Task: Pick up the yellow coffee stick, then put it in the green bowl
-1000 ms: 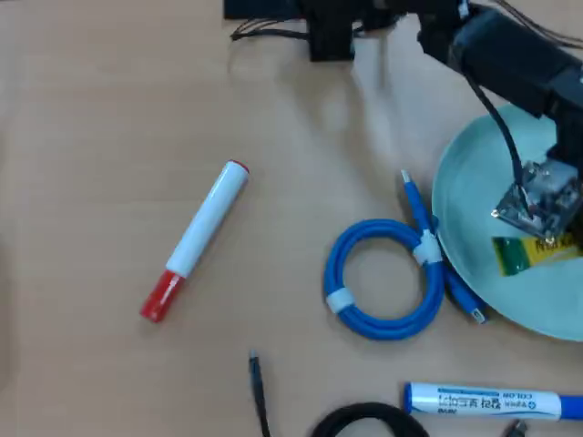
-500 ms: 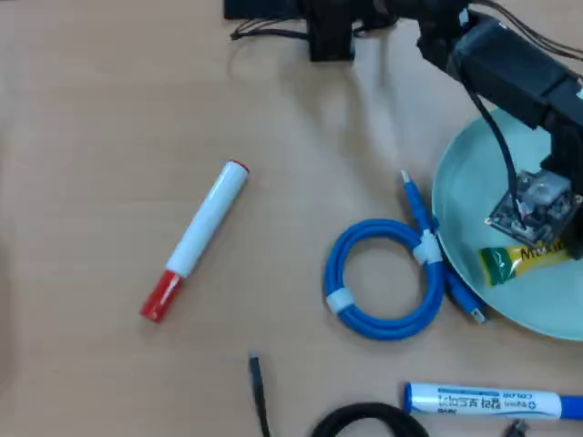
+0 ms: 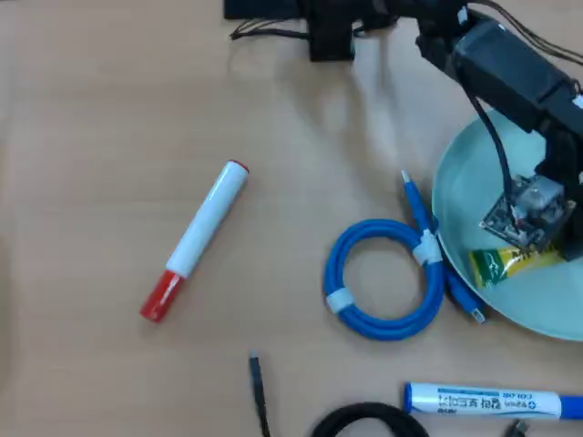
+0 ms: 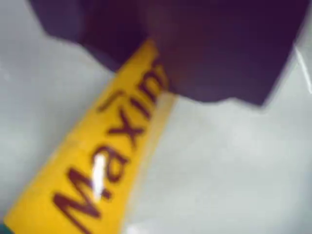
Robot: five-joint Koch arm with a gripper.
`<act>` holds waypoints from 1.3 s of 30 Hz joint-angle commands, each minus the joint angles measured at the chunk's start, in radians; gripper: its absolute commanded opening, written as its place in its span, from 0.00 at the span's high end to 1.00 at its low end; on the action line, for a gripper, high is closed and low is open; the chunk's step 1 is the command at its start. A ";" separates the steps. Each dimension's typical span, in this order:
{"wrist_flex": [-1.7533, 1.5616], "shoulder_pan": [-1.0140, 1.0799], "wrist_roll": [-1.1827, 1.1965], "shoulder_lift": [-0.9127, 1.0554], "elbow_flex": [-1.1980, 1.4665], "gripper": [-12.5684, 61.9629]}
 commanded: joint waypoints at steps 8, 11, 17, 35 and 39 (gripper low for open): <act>-0.387 0.000 0.011 0.101 0.325 0.92; -0.394 -0.006 0.043 0.110 0.382 0.92; -0.396 -0.031 0.103 0.215 0.529 0.92; -0.376 -0.100 0.170 0.420 0.854 0.91; -0.299 -0.106 0.112 0.443 0.890 0.91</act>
